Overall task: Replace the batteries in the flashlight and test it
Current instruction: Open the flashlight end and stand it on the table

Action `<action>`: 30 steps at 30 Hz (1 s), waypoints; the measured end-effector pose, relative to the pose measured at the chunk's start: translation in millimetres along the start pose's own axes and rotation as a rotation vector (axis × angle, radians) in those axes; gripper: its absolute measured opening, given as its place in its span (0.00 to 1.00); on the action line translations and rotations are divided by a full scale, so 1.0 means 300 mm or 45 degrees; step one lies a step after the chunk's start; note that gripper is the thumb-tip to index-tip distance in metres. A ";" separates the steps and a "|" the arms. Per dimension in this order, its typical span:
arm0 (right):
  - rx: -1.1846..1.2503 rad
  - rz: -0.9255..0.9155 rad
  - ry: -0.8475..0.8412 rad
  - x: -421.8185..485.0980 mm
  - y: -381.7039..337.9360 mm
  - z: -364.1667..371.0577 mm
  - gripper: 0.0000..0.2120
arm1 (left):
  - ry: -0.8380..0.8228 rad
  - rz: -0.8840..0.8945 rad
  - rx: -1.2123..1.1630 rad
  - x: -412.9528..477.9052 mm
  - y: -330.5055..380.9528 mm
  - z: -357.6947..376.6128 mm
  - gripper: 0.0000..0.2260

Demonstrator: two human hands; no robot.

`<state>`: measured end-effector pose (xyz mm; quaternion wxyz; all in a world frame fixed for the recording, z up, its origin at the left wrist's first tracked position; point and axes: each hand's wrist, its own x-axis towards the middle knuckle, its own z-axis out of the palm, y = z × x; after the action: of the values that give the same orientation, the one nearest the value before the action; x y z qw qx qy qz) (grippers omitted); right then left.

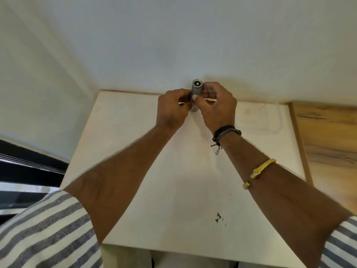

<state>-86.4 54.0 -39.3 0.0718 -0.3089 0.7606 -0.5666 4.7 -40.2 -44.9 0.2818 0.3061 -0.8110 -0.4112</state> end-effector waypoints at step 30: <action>0.058 0.062 0.111 -0.081 -0.076 -0.094 0.14 | 0.159 -0.154 0.027 -0.112 0.119 -0.044 0.16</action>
<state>-71.0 86.7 -14.6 0.0592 -0.2637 0.7572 -0.5947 26.7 -5.3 -15.1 0.3034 0.3827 -0.7761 -0.3991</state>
